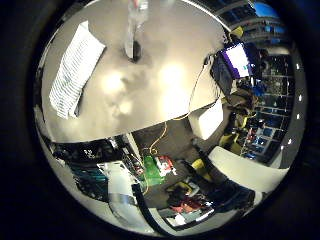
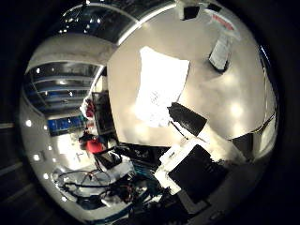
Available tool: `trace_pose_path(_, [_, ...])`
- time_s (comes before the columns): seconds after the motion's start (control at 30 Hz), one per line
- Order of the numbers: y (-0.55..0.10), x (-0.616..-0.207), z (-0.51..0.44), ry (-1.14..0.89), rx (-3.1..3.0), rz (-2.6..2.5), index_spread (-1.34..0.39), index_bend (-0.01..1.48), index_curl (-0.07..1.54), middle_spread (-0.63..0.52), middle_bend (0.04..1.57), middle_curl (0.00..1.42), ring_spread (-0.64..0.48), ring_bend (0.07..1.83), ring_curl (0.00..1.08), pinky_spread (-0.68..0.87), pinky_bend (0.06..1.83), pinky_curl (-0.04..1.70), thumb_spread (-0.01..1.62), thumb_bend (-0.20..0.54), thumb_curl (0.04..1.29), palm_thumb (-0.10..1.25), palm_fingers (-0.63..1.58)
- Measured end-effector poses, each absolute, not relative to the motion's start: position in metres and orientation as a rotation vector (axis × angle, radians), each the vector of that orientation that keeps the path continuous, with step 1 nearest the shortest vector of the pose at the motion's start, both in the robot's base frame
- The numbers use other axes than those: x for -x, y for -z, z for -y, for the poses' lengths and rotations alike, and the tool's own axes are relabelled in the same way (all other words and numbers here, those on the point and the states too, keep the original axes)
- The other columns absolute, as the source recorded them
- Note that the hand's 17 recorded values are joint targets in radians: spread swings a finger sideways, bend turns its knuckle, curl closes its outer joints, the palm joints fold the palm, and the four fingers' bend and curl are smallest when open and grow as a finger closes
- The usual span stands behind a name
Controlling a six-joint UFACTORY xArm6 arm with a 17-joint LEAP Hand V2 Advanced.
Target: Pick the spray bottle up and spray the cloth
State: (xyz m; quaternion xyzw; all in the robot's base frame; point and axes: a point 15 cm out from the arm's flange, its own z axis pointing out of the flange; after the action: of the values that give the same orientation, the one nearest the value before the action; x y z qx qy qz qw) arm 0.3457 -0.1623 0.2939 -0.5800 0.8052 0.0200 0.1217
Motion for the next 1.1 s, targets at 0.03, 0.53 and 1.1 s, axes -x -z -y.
trace_pose_path(0.03, [-0.300,-0.346,0.170,-0.049,1.649,-2.339,-0.35,0.15,0.35,0.00,0.19,0.32,0.10,0.23,0.21,0.37,0.25,0.30,1.09,-0.034,0.29,0.65,0.29])
trace_pose_path(0.53, [-0.355,-0.326,0.293,0.138,1.324,-2.261,-0.28,0.14,0.27,0.05,0.20,0.34,0.15,0.27,0.25,0.39,0.37,0.32,1.00,-0.032,0.28,0.49,0.16])
trace_pose_path(1.1, [-0.270,-0.321,0.315,-0.008,1.063,-2.089,-0.23,0.15,0.25,0.10,0.21,0.35,0.17,0.30,0.26,0.41,0.42,0.32,0.98,-0.028,0.29,0.45,0.07])
